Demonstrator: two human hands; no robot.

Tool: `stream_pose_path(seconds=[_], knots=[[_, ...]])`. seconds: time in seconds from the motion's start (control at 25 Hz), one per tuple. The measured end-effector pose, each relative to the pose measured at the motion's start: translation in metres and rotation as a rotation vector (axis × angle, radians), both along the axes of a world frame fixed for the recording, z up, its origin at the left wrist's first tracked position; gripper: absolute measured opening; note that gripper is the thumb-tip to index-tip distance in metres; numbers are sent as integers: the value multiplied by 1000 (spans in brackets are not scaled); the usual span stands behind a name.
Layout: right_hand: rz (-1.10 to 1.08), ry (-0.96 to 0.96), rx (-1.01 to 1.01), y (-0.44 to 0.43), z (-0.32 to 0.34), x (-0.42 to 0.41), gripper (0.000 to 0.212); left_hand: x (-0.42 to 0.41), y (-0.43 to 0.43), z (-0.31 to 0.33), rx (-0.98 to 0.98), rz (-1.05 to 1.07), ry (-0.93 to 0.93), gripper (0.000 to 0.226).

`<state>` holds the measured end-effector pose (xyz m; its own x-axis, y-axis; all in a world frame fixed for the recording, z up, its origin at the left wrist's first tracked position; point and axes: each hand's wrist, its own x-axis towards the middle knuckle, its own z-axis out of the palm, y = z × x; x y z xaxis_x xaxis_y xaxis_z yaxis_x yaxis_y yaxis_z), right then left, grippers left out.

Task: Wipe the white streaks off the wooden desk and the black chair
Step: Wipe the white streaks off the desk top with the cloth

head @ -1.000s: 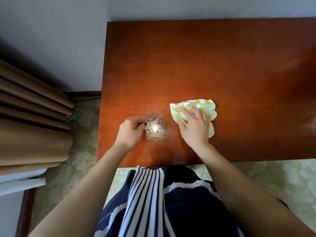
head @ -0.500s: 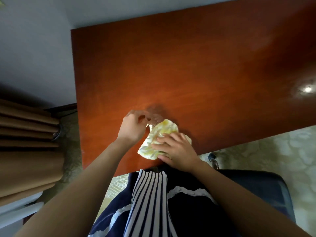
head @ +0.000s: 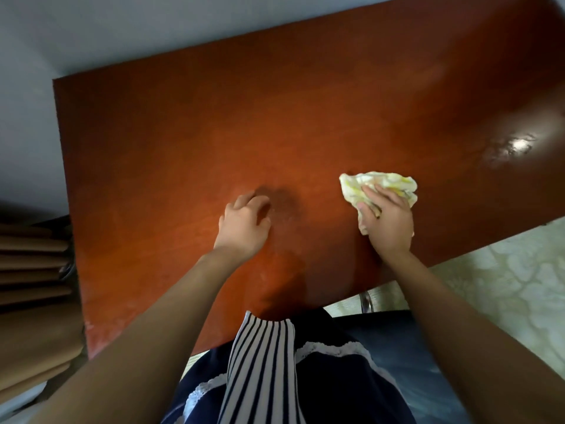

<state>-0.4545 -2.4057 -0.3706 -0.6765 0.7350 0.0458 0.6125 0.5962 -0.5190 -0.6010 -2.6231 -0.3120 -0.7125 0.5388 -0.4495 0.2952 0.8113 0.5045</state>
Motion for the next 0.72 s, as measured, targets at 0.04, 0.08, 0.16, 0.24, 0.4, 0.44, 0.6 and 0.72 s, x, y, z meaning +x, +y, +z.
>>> stream_pose_path(seconds=[0.04, 0.08, 0.16, 0.24, 0.4, 0.44, 0.6, 0.72], knots=[[-41, 15, -11, 6, 2, -18, 35, -3, 5, 1, -7, 12, 15, 44], [-66, 19, -14, 13, 3, -36, 36, -7, 9, 1, -11, 31, 25, 45], [-84, -6, -4, 20, 5, -68, 38, -13, 12, 3, -19, 66, 37, 45], [-35, -73, -14, 21, 5, -98, 39, -19, 13, 3, -38, 121, 45, 46], [237, -157, 36, -1, 6, -140, 42, -22, 8, 3, -50, 208, 57, 46], [331, -163, 45, -10, 6, -148, 42, -21, 6, 3, -53, 226, 54, 47], [658, -167, 89, -62, 6, -158, 43, -13, -10, 3, -129, 287, 62, 52], [789, -60, 73, -94, 4, -140, 42, -9, -20, -1, -173, 343, 68, 53]])
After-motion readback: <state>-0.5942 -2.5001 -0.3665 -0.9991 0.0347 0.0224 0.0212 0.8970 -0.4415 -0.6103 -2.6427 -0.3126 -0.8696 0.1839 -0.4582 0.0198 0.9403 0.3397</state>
